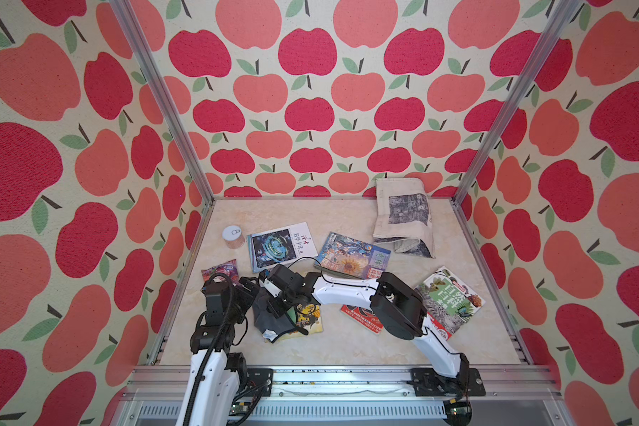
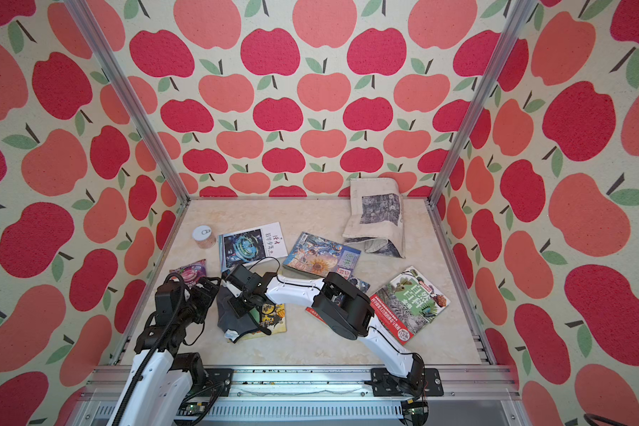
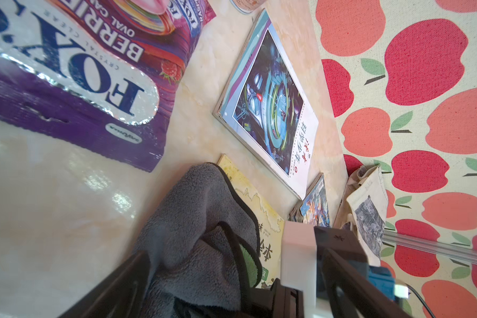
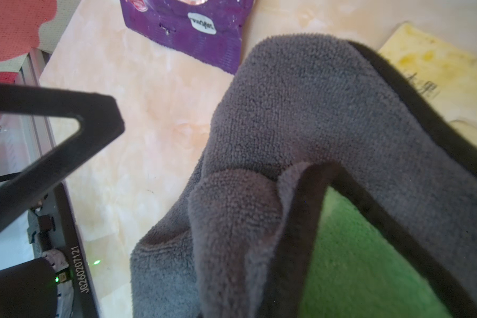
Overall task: Wipe the cover of the book
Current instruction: Wipe the dirt from the cover of the book.
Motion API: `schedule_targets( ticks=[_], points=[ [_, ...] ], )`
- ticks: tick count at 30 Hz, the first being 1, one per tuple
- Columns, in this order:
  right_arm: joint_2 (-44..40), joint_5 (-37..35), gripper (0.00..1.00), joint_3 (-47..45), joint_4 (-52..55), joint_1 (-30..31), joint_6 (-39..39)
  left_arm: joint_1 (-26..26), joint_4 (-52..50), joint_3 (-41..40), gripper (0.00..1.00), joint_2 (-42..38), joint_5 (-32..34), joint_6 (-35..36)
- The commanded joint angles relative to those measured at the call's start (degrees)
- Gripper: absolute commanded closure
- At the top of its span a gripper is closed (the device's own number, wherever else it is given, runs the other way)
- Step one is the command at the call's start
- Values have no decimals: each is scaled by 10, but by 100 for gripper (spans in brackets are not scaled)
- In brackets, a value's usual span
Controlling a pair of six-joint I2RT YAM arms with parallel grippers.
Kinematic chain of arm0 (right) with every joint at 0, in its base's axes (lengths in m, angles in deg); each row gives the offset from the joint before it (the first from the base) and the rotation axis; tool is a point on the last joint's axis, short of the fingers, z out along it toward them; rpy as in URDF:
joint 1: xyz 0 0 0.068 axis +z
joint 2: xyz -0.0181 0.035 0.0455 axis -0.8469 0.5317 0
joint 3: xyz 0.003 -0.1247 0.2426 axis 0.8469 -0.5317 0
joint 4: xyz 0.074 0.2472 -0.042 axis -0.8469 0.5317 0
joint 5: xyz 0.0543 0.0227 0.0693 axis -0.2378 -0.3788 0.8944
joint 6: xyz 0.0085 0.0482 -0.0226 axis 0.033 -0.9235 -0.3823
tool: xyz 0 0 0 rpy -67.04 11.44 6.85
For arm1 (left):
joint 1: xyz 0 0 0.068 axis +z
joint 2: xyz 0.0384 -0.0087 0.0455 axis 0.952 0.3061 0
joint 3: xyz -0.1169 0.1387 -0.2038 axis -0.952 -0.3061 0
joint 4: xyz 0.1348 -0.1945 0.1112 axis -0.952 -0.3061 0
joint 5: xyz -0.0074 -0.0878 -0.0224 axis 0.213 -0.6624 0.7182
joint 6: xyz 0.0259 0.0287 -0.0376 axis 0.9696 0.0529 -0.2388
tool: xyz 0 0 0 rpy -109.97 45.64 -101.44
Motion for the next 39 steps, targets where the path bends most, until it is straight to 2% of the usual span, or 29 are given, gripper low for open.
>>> schedule_targets(
  ticks=[1,17,21,28,39],
  points=[
    [-25,-15,100,-54,41,2,12,4,-16,-6,1,-3,-2,12],
    [-197,-61,100,-312,-6,-75,6,4,15,-8,1,26,-8,14],
    [-222,-64,100,-338,-8,-76,7,4,26,-10,1,34,-7,11],
    [-203,-60,100,-313,-6,-54,12,3,23,-2,1,45,-11,14],
    [-83,-23,100,-143,23,8,40,4,22,-12,1,33,-20,-1]
  ],
)
